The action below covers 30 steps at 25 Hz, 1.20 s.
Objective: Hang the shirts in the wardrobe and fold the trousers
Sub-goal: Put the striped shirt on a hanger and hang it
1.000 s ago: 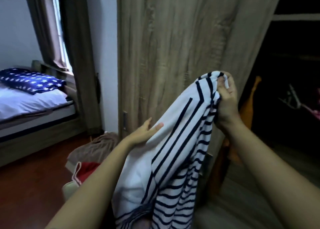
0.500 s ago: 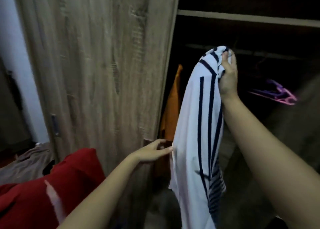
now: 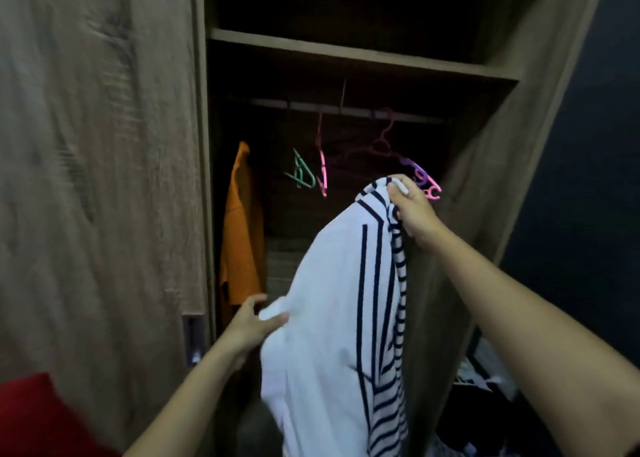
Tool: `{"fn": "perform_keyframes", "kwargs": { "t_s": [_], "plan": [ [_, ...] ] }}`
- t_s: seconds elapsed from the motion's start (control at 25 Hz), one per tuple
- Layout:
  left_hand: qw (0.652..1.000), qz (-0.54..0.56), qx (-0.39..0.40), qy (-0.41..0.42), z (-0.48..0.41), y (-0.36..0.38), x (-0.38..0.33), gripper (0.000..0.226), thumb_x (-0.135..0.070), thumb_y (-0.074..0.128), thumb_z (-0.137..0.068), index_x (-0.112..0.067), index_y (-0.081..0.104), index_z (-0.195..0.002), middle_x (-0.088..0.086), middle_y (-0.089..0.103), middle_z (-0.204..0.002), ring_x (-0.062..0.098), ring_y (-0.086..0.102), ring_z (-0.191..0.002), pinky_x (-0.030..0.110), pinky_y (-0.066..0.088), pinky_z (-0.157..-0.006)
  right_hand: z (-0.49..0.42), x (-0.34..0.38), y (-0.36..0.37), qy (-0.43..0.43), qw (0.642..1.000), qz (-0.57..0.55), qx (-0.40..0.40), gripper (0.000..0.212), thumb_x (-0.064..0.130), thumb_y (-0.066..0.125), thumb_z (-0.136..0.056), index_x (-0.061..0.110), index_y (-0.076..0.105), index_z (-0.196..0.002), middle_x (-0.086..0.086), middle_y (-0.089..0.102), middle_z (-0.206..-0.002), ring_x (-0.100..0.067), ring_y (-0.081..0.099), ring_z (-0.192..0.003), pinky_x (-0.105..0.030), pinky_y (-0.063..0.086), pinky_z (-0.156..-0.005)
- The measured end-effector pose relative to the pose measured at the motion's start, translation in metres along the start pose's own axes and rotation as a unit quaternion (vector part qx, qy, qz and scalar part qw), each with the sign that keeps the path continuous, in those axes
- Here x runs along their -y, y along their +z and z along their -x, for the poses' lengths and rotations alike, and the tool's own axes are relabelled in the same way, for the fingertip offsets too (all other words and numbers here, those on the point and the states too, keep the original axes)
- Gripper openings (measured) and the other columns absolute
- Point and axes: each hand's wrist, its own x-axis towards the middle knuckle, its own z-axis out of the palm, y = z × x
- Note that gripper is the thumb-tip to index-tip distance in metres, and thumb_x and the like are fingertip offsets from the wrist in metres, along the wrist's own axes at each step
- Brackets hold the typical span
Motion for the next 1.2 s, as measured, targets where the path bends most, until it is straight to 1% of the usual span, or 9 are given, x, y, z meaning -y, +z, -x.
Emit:
{"fn": "perform_keyframes", "kwargs": {
  "t_s": [0.12,0.24,0.32,0.4,0.48,0.64,0.84,1.08,1.2],
  "plan": [
    [0.997,0.038,0.006,0.067,0.009,-0.006,-0.033,0.011,-0.006,0.065,-0.086,-0.011,0.063,-0.096,0.018,0.059,-0.094,0.022,0.056,-0.072,0.022,0.046,-0.054,-0.001,-0.039,-0.013,0.012,0.996,0.085,-0.022,0.018,0.013,0.043,-0.097,0.023,0.055,-0.089,0.008,0.056,-0.08,0.01,0.054,-0.063,-0.015,0.043,-0.066],
    [0.992,0.077,0.059,0.082,0.024,0.01,-0.079,0.02,-0.005,0.051,-0.088,-0.005,0.07,-0.094,0.016,0.047,-0.073,0.022,0.042,-0.057,0.027,0.03,-0.051,-0.009,-0.057,-0.01,-0.022,0.99,0.127,-0.058,0.014,0.011,0.046,-0.095,0.02,0.057,-0.093,0.004,0.06,-0.088,-0.002,0.056,-0.078,-0.018,0.043,-0.078],
    [0.983,-0.036,0.052,0.173,0.032,0.023,-0.101,0.029,-0.004,0.047,-0.087,-0.008,0.067,-0.107,0.013,0.056,-0.066,0.025,0.054,-0.056,0.028,0.044,-0.056,-0.013,-0.066,0.002,-0.034,0.979,0.198,0.04,0.017,0.009,0.049,-0.093,0.025,0.057,-0.094,0.001,0.061,-0.095,-0.008,0.056,-0.091,-0.027,0.042,-0.088],
    [0.916,-0.25,-0.023,0.313,0.034,0.032,-0.112,0.032,-0.007,0.051,-0.087,-0.016,0.064,-0.115,0.007,0.071,-0.08,0.017,0.066,-0.077,0.014,0.05,-0.071,-0.01,-0.077,0.015,0.022,0.957,0.27,0.098,0.028,0.014,0.052,-0.089,0.033,0.055,-0.11,-0.002,0.059,-0.113,-0.017,0.054,-0.109,-0.038,0.041,-0.099],
    [0.837,-0.377,-0.121,0.377,0.027,0.036,-0.124,0.027,-0.016,0.052,-0.089,-0.021,0.065,-0.113,0.001,0.072,-0.096,0.015,0.066,-0.088,0.02,0.051,-0.08,0.0,-0.072,0.031,0.045,0.965,0.254,0.038,0.045,0.015,0.054,-0.086,0.032,0.046,-0.127,-0.006,0.052,-0.123,-0.022,0.051,-0.113,-0.044,0.042,-0.097],
    [0.781,-0.467,-0.255,0.327,0.01,0.035,-0.138,0.017,-0.028,0.05,-0.089,-0.026,0.067,-0.09,-0.003,0.066,-0.087,0.016,0.062,-0.078,0.03,0.049,-0.062,0.059,-0.021,0.065,-0.036,0.989,0.033,-0.142,0.012,0.02,0.054,-0.091,0.016,0.049,-0.101,-0.002,0.052,-0.086,-0.011,0.049,-0.069,-0.027,0.042,-0.064],
    [0.777,-0.452,-0.308,0.313,0.017,0.035,-0.148,0.016,-0.025,0.052,-0.089,-0.015,0.064,-0.091,0.005,0.049,-0.102,0.022,0.053,-0.085,0.032,0.038,-0.061,0.118,-0.01,0.105,-0.071,0.964,0.24,0.083,0.047,0.042,0.068,-0.074,0.025,0.031,-0.097,0.007,0.032,-0.094,-0.006,0.042,-0.078,-0.016,0.041,-0.059],
    [0.757,-0.437,-0.314,0.371,0.012,-0.004,-0.17,0.011,-0.006,0.053,-0.084,-0.008,0.062,-0.09,0.011,0.054,-0.098,0.033,0.055,-0.085,0.033,0.031,-0.063,0.117,-0.036,0.092,-0.135,0.931,0.326,0.093,0.036,0.006,0.057,-0.079,0.025,0.043,-0.106,-0.004,0.04,-0.132,-0.029,0.06,-0.097,-0.028,0.043,-0.066],
    [0.743,-0.456,-0.27,0.409,-0.002,-0.038,-0.163,0.009,-0.004,0.056,-0.076,-0.012,0.059,-0.079,0.008,0.056,-0.087,0.034,0.057,-0.081,0.036,0.037,-0.061,0.085,-0.019,0.055,-0.14,0.933,0.316,0.104,0.027,0.019,0.051,-0.078,0.034,0.046,-0.1,-0.001,0.054,-0.126,-0.031,0.063,-0.095,-0.037,0.053,-0.075]
  ]
}}
